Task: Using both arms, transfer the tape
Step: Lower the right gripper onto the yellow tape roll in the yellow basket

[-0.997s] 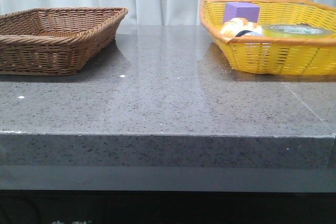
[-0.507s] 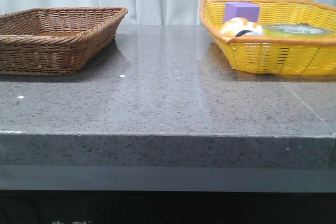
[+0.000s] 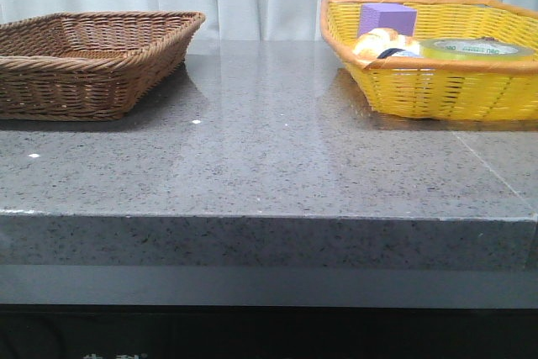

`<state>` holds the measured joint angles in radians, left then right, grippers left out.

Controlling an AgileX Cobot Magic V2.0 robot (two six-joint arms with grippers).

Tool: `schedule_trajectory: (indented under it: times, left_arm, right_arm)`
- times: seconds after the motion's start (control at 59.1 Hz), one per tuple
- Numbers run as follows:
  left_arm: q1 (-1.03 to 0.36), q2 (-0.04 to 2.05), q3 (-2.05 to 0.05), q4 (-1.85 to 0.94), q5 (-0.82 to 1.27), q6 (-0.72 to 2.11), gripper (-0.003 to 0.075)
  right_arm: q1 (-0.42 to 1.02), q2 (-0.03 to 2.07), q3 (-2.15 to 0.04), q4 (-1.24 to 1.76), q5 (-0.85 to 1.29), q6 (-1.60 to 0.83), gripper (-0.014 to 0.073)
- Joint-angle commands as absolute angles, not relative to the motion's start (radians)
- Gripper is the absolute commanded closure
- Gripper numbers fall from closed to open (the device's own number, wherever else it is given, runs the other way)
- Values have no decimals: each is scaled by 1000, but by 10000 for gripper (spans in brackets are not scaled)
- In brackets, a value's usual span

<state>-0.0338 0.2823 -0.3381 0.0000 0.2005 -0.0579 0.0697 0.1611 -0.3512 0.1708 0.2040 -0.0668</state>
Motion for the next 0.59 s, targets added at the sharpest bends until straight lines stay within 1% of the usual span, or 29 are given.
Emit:
schedule_trajectory:
  times: [0.0,0.135,0.406,0.456,0.49,0.524,0.558,0.575]
  left_arm:
    - [-31,389,-442,0,128,-63,740]
    - [-31,479,-496,0,128,-63,740]
    - [-31,491,-498,0,121,-63,734]
    - [-31,491,-498,0,121,-63,687]
    - [-31,491,-498,0,121,-63,638]
    - [-31,491,-498,0,121,-63,570]
    - [-31,491,-498,0,121,-63,484]
    - [-31,491,-498,0,121,-63,423]
  right_arm:
    - [67,258,-450,176,112,-68,652]
    - [67,353,-508,176,112,-68,652]
    - [67,377,-509,176,101,-68,645]
    - [67,377,-509,176,97,-68,605]
    - [67,377,-509,176,98,-68,559]
    - [67,377,-509,176,98,-68,495]
    - [67,377,-509,176,98,-68,397]
    - [67,377,-509,176,98,-68,361]
